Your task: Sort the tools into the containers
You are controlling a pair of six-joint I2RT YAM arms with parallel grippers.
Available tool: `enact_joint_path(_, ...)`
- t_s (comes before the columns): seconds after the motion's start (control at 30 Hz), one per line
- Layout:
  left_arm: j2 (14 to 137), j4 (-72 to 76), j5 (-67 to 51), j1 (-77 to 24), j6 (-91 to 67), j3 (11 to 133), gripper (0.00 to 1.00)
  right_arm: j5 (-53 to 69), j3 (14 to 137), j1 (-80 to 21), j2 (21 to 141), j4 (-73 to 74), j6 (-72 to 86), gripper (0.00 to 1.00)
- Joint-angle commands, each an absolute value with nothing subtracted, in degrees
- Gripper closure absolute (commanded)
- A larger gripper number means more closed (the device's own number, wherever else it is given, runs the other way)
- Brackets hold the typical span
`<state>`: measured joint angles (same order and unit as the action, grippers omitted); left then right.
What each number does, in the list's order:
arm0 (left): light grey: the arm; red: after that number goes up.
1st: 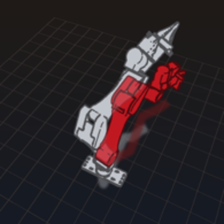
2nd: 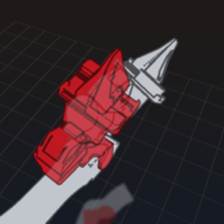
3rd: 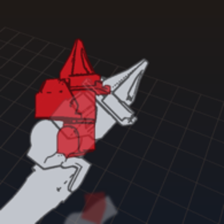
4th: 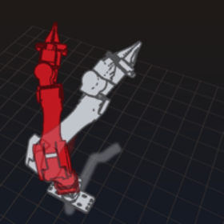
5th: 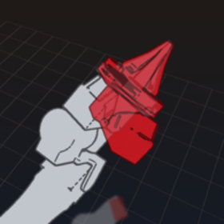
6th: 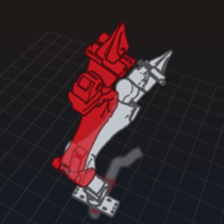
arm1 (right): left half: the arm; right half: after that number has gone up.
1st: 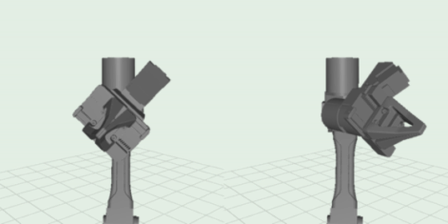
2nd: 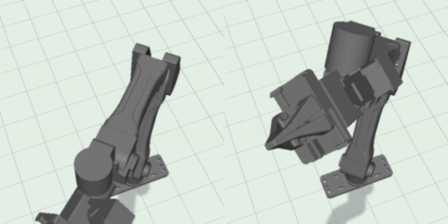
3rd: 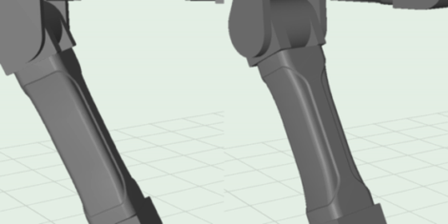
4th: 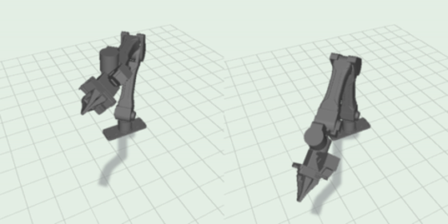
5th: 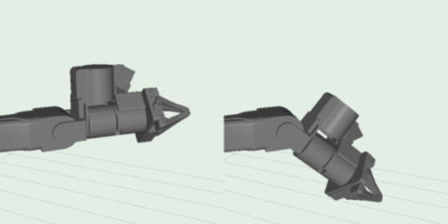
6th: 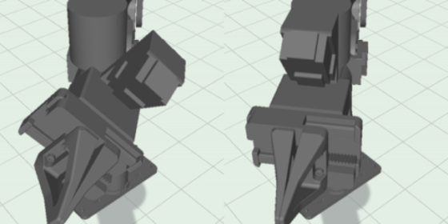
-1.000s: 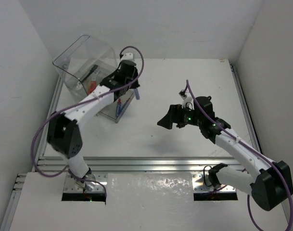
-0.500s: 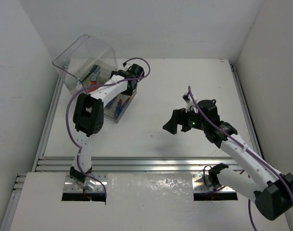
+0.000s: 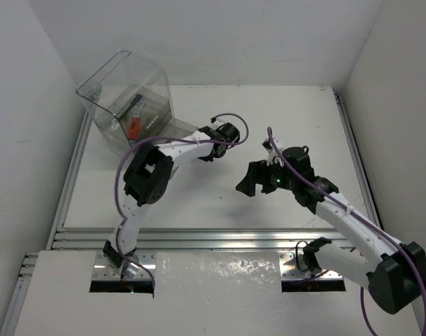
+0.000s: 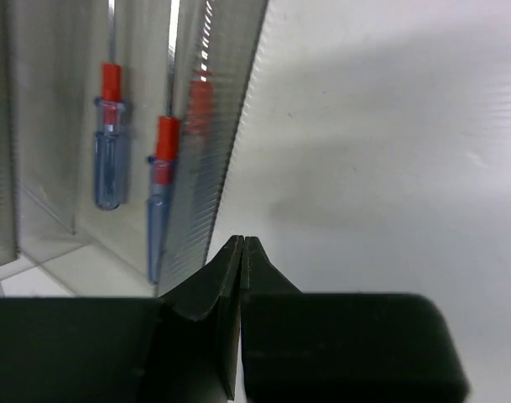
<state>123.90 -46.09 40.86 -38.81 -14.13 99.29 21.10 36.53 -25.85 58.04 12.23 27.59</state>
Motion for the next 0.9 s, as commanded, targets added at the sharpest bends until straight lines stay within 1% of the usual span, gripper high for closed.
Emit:
enact_joint_path(0.0,130.42,-49.64,47.28,-35.69,-17.66,103.69,1.00,20.21,35.78,-25.58,57.66,7.92,27.25,0.01)
enact_joint_path(0.13,132.28,-50.01,48.95,-32.00,-16.71,105.64,1.00,22.32,33.93,-25.58,57.13,4.84,26.98,0.01)
enact_joint_path(0.33,133.06,-50.71,49.92,-27.87,-14.60,107.84,1.00,22.41,33.93,-25.49,57.04,4.75,25.75,0.01)
enact_joint_path(0.7,137.28,-52.38,52.47,-22.77,-10.73,112.85,1.00,23.55,33.49,-25.49,58.53,3.52,25.93,0.01)
enact_joint_path(0.87,137.64,-52.03,52.47,-21.27,-9.67,112.94,1.00,24.43,33.31,-25.49,59.24,2.81,26.45,0.01)
